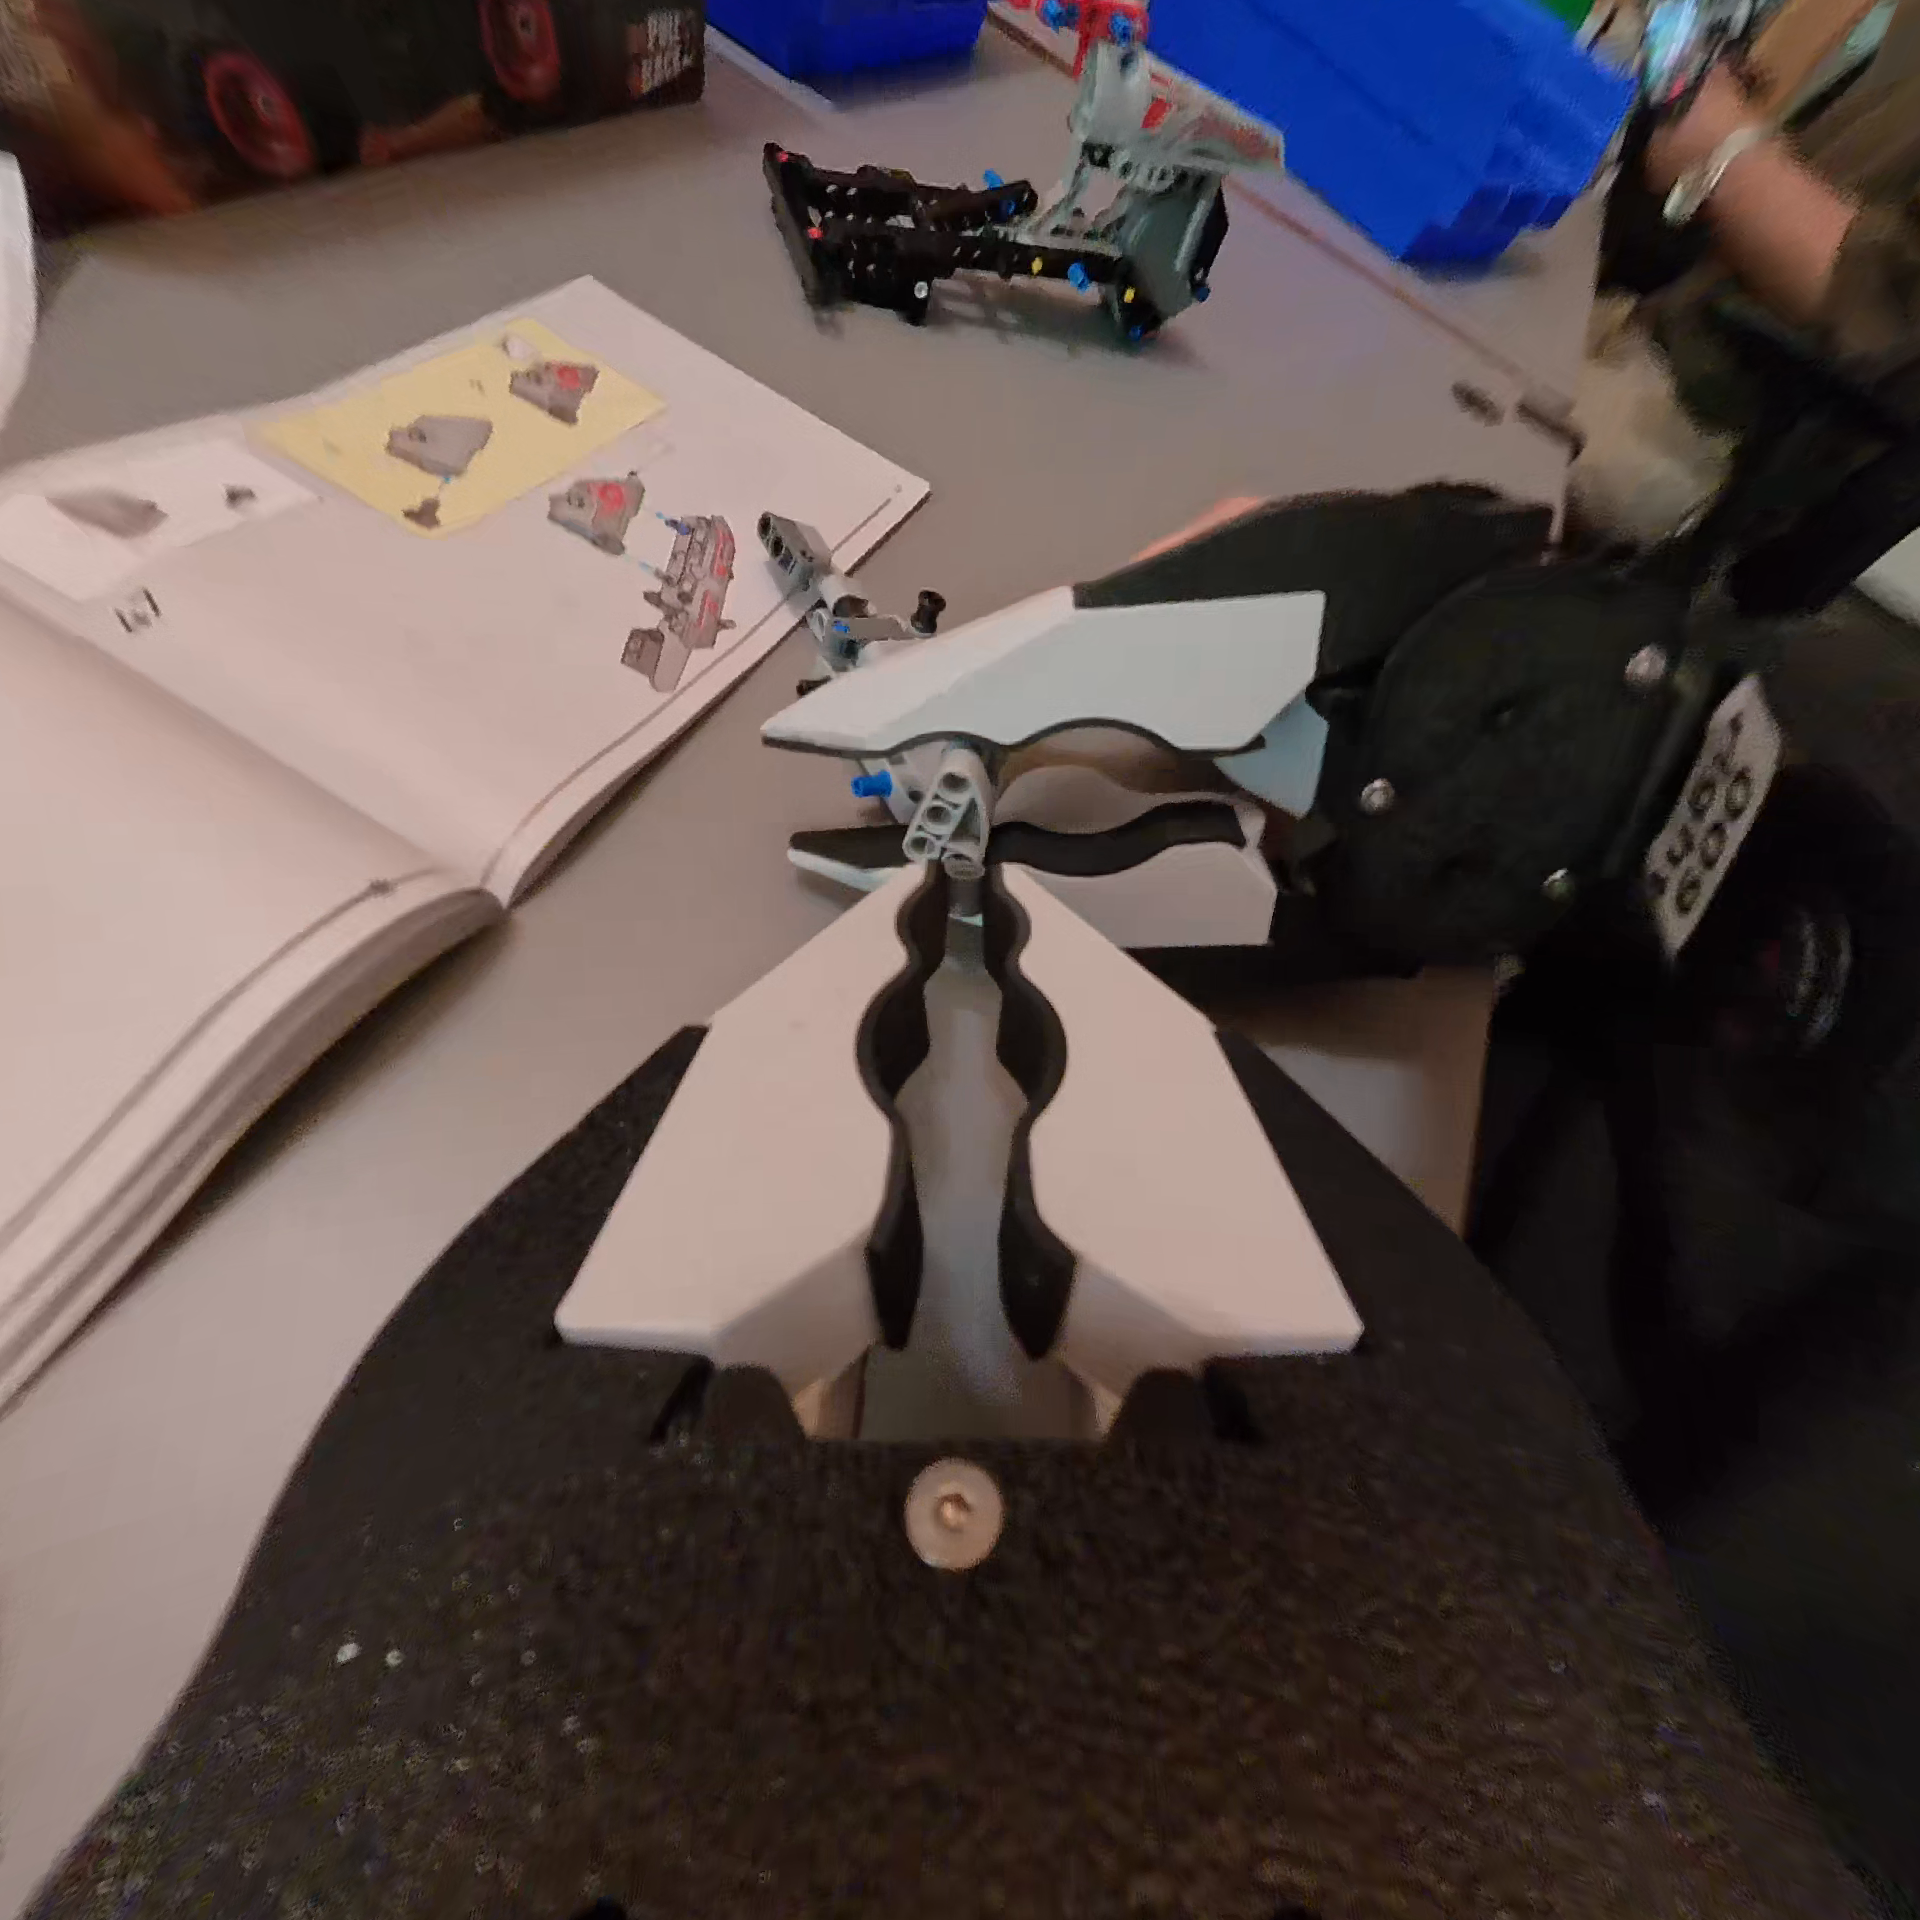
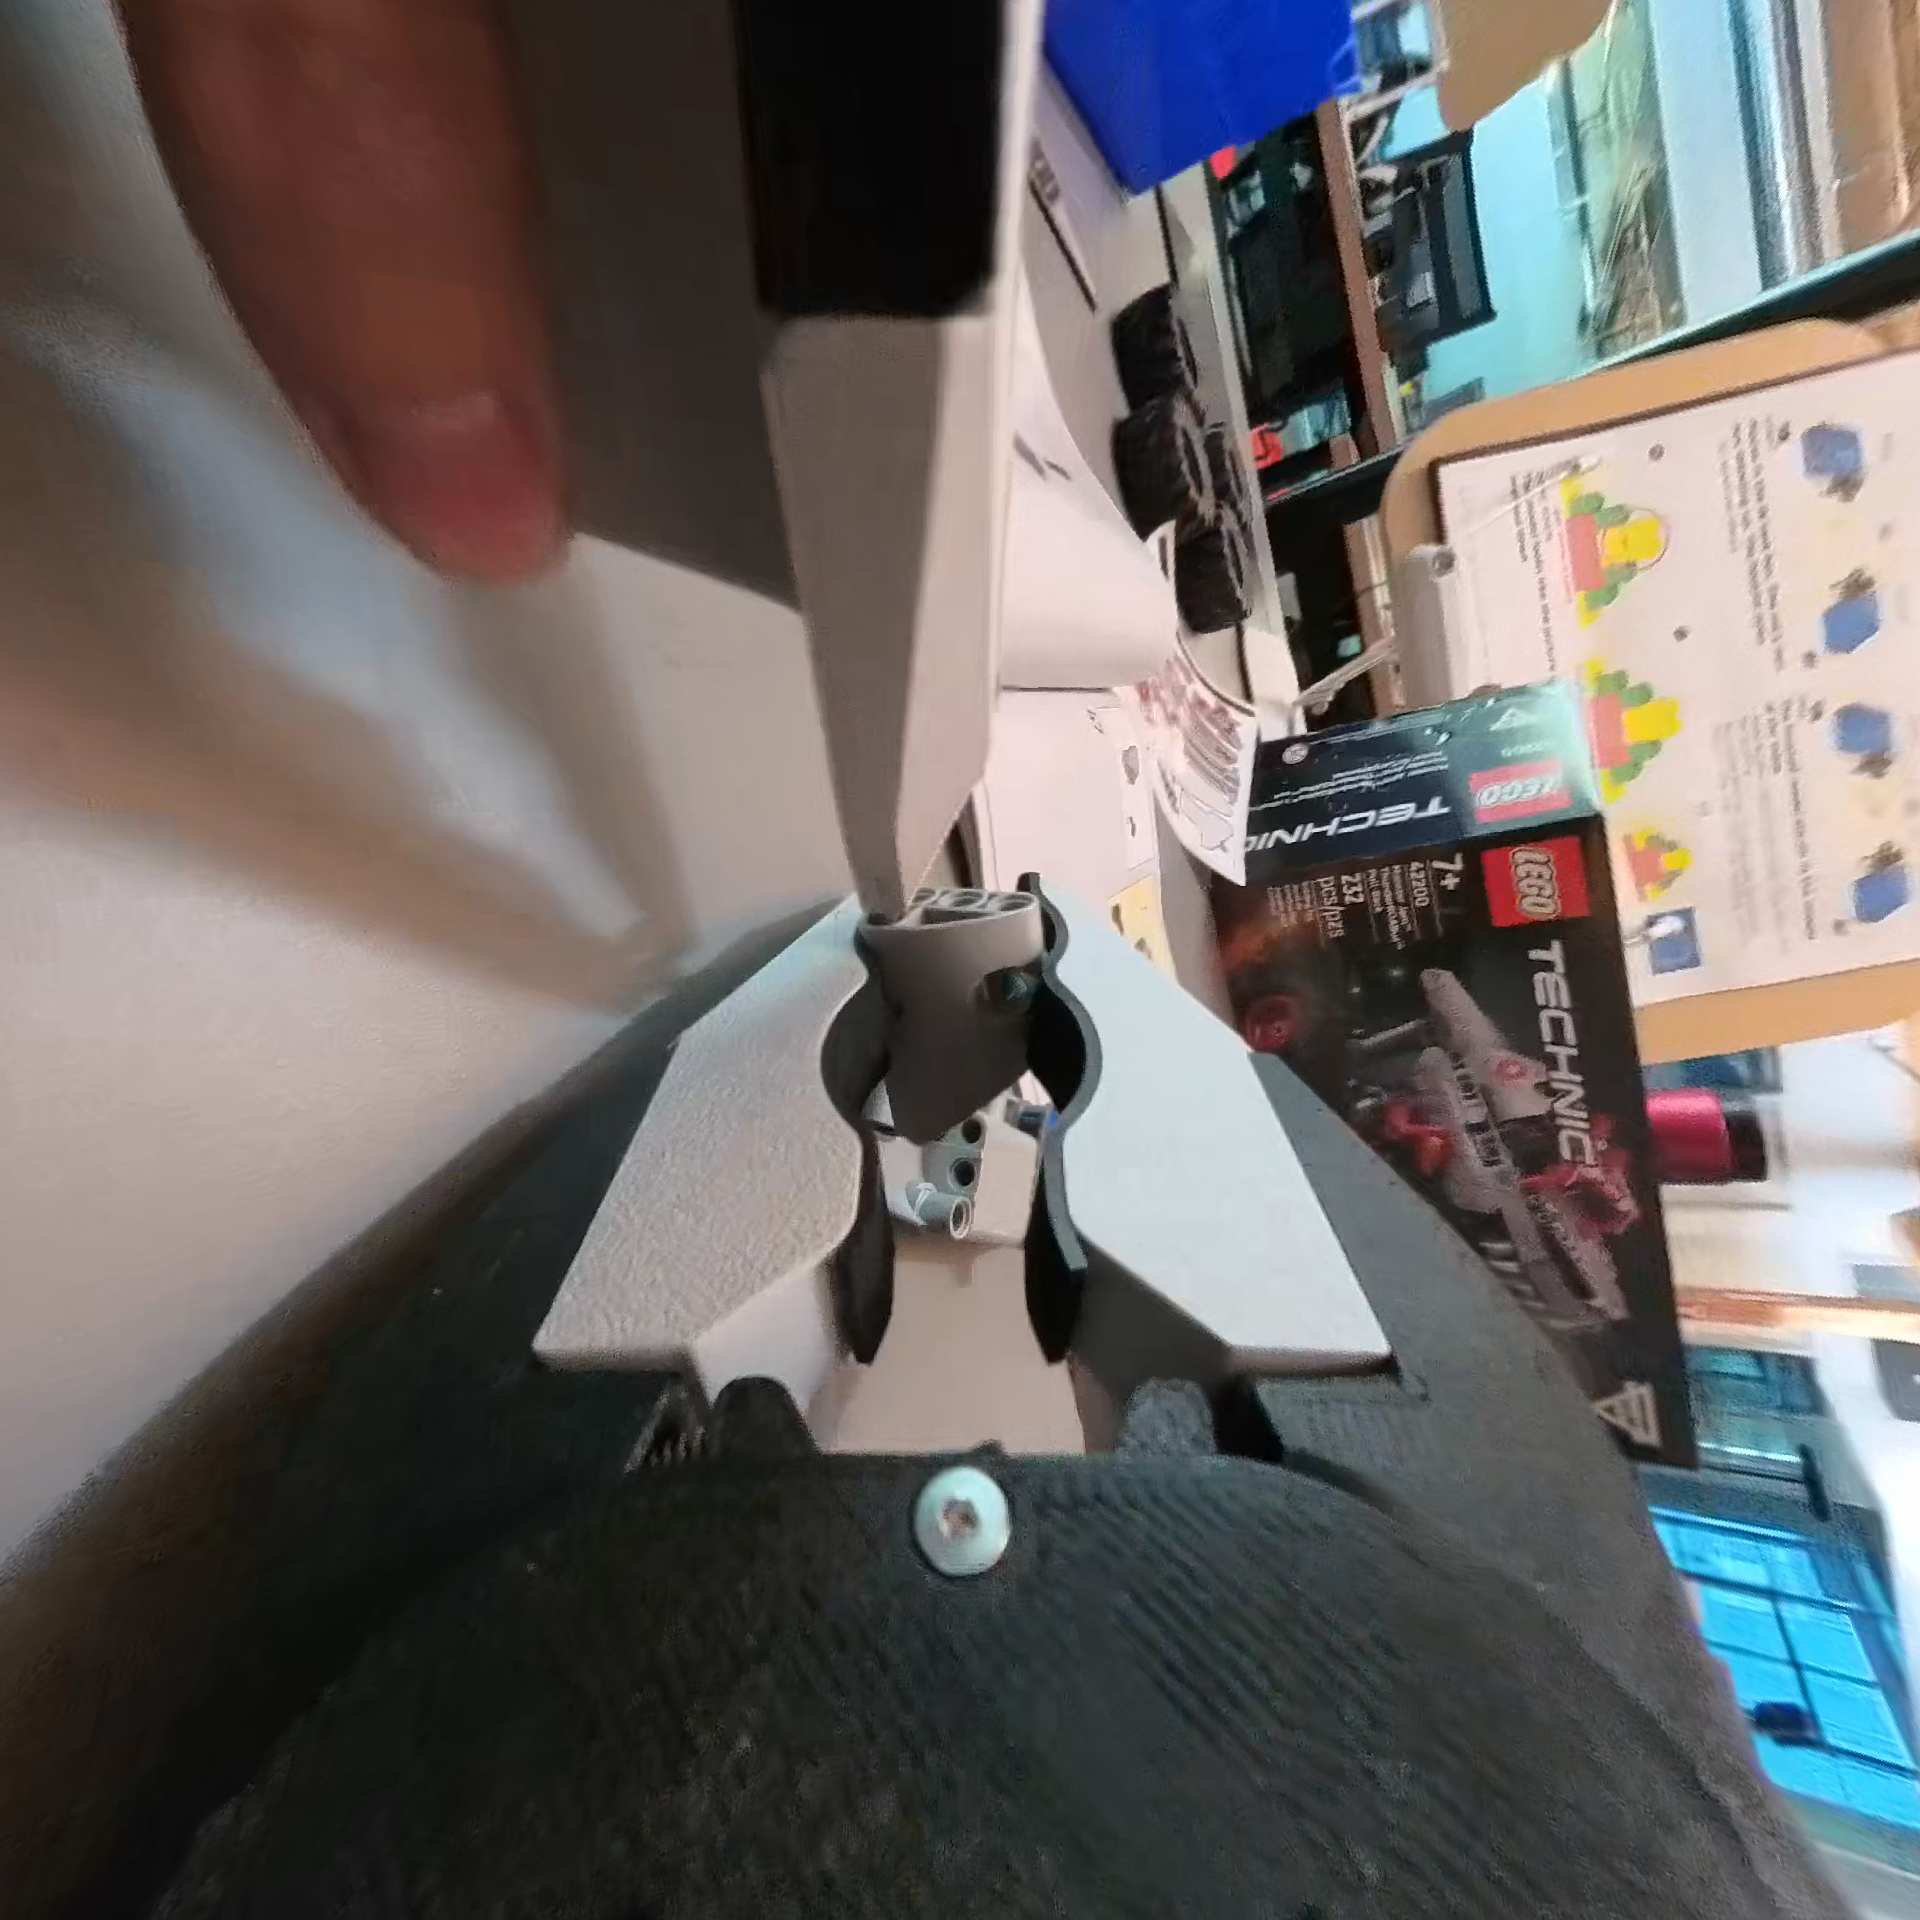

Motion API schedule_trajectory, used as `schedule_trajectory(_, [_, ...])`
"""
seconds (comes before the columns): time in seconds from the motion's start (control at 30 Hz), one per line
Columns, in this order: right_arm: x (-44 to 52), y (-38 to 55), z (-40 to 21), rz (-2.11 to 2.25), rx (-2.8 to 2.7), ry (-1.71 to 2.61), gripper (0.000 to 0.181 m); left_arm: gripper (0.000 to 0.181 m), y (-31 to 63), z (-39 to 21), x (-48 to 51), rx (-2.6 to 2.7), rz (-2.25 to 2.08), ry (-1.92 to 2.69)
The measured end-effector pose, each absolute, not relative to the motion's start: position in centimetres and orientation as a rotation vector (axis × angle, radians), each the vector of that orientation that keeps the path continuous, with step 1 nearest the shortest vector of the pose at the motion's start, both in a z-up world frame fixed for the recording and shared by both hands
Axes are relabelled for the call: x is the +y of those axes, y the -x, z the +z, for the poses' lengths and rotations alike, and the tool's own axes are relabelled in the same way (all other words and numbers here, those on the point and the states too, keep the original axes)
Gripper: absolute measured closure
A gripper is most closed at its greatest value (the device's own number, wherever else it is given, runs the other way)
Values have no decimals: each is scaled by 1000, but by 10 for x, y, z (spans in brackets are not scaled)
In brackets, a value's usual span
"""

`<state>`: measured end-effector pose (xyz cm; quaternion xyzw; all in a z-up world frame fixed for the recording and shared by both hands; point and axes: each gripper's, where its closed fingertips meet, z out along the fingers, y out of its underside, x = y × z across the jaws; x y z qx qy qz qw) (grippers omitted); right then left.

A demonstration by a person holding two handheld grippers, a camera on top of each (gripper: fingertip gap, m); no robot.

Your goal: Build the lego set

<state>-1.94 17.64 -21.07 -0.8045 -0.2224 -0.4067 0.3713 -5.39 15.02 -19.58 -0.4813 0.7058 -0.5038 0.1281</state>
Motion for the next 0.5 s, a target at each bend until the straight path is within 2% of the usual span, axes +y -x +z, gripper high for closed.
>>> schedule_trajectory(0.3, [176,18,-212,-1094,-598,2071,160,176,54,-199,151,2089,-1080,973])
schedule_trajectory(0.5, [176,18,-208,-1063,-563,2055,160,176,54,-194,150,2058,-1120,973])
